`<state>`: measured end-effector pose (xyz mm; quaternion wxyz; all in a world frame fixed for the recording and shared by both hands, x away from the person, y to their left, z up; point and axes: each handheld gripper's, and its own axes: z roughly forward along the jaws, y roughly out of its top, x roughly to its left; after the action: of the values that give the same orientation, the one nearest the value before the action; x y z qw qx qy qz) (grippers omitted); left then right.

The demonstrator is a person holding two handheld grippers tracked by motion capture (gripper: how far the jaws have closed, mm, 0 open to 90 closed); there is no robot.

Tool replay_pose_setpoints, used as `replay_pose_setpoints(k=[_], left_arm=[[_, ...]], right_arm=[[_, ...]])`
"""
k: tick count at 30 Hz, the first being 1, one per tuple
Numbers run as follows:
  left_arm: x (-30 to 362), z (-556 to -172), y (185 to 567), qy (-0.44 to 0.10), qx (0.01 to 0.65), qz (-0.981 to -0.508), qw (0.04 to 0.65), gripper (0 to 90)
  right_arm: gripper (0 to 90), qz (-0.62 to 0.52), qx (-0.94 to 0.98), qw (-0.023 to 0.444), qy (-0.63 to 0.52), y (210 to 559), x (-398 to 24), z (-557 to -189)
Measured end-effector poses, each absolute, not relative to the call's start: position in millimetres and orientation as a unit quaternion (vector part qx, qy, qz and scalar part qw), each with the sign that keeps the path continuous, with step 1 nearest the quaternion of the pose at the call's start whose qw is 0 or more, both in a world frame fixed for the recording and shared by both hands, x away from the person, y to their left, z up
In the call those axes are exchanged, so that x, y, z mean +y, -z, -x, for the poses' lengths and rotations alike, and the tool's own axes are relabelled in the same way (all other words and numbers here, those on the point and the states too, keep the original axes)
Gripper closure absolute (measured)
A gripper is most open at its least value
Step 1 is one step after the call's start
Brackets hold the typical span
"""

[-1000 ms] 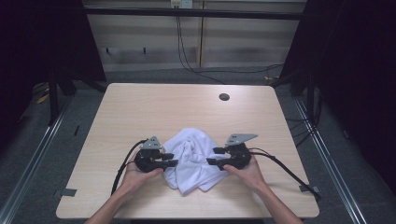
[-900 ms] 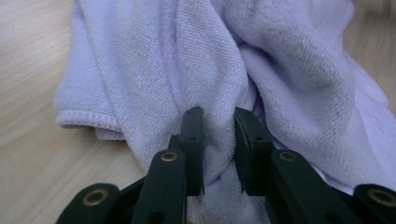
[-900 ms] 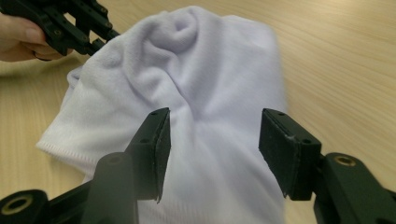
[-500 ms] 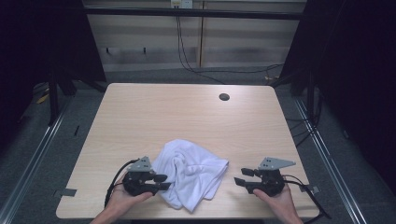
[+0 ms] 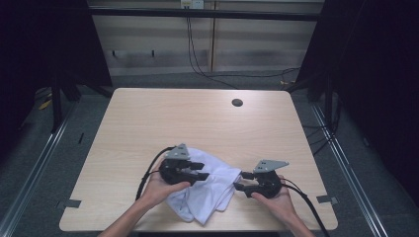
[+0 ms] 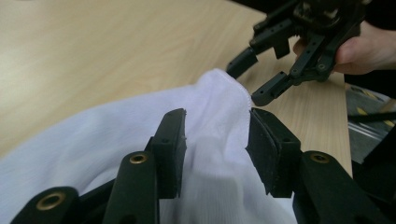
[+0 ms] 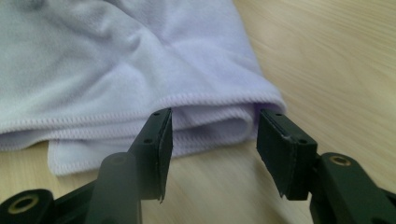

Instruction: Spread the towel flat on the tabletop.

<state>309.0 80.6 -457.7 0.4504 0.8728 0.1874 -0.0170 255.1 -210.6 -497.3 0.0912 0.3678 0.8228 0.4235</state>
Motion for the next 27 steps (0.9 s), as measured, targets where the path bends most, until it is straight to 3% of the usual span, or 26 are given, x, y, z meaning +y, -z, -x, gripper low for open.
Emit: replay_pose_setpoints(k=[1, 5, 11, 14, 18, 24, 25, 27], left_arm=[[75, -309, 466, -0.012, 0.198, -0.878, 0.436, 64.1], [75, -313, 484, 0.003, 0.202, -0.88, 0.431, 62.0], [82, -303, 485, 0.014, 0.175, -0.891, 0.419, 56.1], [82, -302, 484, 0.037, 0.172, -0.892, 0.416, 53.3], [82, -302, 479, 0.055, 0.152, -0.9, 0.405, 52.1], [71, -305, 472, 0.016, 0.173, -0.888, 0.425, 48.9], [70, -306, 472, 0.013, 0.182, -0.885, 0.429, 51.7], [72, -309, 472, 0.0, 0.192, -0.877, 0.44, 67.9]], right_arm=[[44.8, -0.362, 0.826, 0.09, -0.423, 498, -207, -257], [42.3, -0.356, 0.837, 0.1, -0.404, 503, -196, -260], [46.5, -0.346, 0.831, 0.074, -0.429, 503, -193, -265], [53.3, -0.342, 0.837, 0.073, -0.421, 507, -186, -267], [79.5, -0.33, 0.837, 0.066, -0.432, 500, -183, -271], [82.2, -0.332, 0.819, 0.077, -0.462, 478, -182, -283], [82.3, -0.331, 0.811, 0.078, -0.476, 472, -183, -285], [82.4, -0.329, 0.802, 0.082, -0.491, 463, -184, -287]])
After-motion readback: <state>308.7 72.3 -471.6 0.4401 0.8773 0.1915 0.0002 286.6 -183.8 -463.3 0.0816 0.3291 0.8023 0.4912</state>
